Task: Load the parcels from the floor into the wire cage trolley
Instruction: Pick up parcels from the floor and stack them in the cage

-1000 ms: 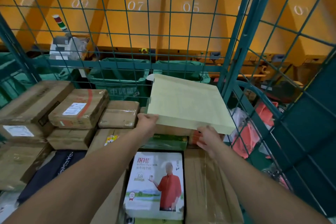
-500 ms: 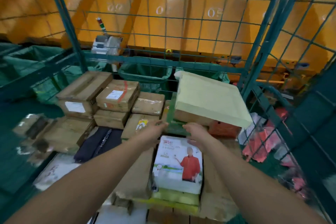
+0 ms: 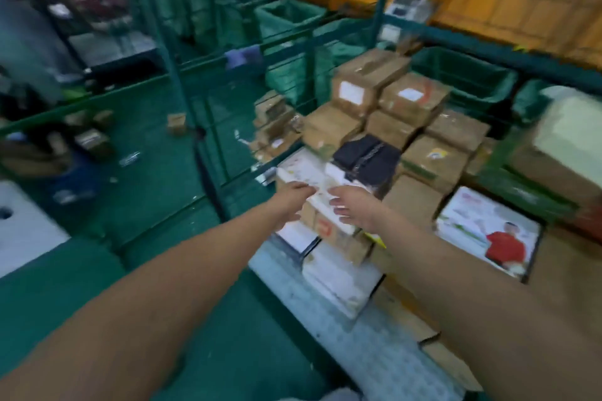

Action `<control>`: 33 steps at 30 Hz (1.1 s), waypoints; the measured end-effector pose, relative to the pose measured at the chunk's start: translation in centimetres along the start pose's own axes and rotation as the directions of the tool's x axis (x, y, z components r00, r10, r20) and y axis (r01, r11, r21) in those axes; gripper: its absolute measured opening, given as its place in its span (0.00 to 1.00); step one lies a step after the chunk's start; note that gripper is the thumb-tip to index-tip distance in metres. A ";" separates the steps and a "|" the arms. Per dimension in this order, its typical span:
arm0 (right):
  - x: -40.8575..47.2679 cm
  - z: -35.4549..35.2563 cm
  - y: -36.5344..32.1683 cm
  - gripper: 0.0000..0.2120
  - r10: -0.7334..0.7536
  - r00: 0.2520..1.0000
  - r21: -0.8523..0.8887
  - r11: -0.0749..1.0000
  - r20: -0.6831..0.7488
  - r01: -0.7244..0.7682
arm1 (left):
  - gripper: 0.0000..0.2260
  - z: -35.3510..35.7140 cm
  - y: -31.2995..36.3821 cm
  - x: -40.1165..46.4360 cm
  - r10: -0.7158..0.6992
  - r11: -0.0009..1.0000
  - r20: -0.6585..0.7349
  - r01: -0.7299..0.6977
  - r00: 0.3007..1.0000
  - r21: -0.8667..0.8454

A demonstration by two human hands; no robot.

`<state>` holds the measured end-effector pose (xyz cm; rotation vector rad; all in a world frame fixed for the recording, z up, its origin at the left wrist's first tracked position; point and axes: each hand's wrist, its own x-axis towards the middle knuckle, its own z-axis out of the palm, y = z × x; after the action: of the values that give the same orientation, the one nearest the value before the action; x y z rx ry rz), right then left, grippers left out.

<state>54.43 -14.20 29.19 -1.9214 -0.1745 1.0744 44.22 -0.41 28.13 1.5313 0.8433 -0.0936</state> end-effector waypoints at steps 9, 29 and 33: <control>-3.4 26.1 1.2 0.14 0.051 0.932 -0.241 0.970 0.358 0.040 | 0.15 -18.6 -16.4 -12.8 -0.132 0.972 -0.290 0.066 0.948 -0.227; -7.6 64.2 4.8 0.15 0.341 0.638 -0.673 0.627 0.690 0.393 | 0.22 -36.6 -43.1 -33.4 -0.712 0.570 -0.484 0.016 0.509 -0.821; -5.1 69.7 4.7 0.16 0.431 0.589 -0.714 0.559 0.684 0.420 | 0.22 -39.3 -45.7 -32.8 -0.797 0.451 -0.420 -0.034 0.435 -0.892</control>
<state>-1.52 24.94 13.57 -1.9674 -1.4962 2.1200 -21.07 15.75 14.43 0.2636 1.7692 0.6447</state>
